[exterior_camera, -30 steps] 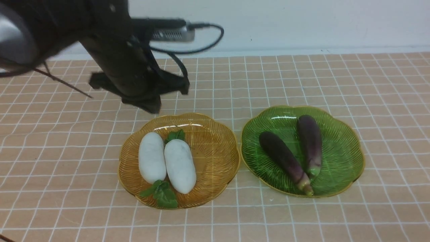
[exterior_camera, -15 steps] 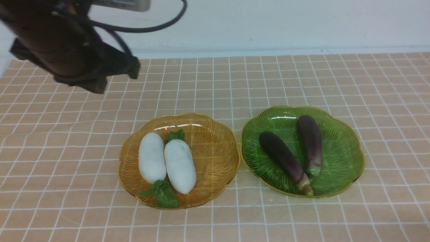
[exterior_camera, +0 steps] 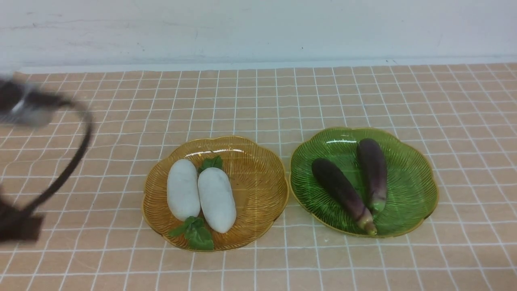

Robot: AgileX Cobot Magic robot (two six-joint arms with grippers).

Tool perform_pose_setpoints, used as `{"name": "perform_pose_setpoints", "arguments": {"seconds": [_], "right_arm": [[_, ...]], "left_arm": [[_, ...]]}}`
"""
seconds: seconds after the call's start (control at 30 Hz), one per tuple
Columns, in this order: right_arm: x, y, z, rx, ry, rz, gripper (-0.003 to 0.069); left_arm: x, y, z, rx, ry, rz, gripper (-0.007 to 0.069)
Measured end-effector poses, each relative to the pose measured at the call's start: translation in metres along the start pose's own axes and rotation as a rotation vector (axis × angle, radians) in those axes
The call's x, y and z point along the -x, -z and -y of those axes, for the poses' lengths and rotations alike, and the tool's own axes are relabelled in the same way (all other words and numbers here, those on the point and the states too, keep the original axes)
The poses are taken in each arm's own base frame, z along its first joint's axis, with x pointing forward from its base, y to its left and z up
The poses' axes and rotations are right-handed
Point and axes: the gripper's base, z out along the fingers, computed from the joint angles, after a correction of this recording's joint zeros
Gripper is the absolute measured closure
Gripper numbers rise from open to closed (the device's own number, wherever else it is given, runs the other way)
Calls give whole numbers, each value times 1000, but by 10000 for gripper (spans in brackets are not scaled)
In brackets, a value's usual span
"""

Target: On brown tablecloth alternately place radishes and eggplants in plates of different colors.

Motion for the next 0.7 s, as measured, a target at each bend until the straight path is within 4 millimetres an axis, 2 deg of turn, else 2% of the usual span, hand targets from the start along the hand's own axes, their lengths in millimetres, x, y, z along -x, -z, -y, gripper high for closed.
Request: {"name": "perform_pose_setpoints", "arguments": {"seconds": [0.23,0.7], "right_arm": [[0,0,0,0,0,0,676],[0,0,0,0,0,0,676]], "left_arm": [[-11,-5,-2,8,-6,-35,628],[-59,-24,-16,116,-15,-43,628]]}}
